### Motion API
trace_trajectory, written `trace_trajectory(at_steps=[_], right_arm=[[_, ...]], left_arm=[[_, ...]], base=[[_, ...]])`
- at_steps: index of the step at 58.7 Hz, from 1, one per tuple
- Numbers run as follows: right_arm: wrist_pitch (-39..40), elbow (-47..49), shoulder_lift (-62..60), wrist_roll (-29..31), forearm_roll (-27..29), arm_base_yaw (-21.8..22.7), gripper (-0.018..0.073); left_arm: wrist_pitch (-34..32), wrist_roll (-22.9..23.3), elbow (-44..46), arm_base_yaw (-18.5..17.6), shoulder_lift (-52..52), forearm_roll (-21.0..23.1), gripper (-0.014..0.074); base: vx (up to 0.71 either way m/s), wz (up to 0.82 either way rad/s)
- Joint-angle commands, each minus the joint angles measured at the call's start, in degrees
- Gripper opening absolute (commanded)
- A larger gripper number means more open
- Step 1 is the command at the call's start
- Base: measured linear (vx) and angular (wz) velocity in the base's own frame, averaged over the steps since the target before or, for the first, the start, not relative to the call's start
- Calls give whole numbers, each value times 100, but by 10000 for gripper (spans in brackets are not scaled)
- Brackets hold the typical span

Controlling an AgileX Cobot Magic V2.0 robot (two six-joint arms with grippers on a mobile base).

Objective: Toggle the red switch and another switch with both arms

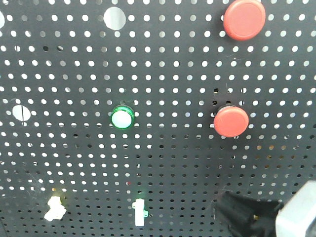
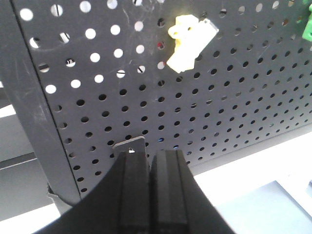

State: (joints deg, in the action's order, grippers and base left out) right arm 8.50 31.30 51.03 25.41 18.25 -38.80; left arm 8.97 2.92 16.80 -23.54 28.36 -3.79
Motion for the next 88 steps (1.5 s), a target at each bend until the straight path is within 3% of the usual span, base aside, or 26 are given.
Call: trace_trajectory(at_steps=[1, 11, 29, 59, 70, 80, 88], right_arm=[[518, 208, 58, -28, 2, -11, -6], [209, 208, 492, -33, 160, 15, -6], [-1330, 194, 761, -12, 264, 8, -6], [-1440, 194, -533, -34, 273, 17, -6], [-1615, 194, -1551, -34, 205, 17, -6], [-2128, 194, -2501, -139, -542, 32, -6], [-2339, 194, -2935, -1107, -1495, 344, -6]], left_arm=[[-427, 46, 154, -15, 5, 37, 3], [-416, 46, 154, -15, 5, 37, 3], [-367, 4, 154, -15, 5, 7, 3], [-401, 75, 168, -15, -282, 106, 3], [89, 63, 267, -15, -1012, 379, 3], [1394, -81, 542, -15, -1750, 344, 3], [1889, -390, 570, -15, -2218, 344, 3]], base=[[0, 0], [0, 0], [0, 0], [0, 0], [0, 0], [0, 0], [0, 0]])
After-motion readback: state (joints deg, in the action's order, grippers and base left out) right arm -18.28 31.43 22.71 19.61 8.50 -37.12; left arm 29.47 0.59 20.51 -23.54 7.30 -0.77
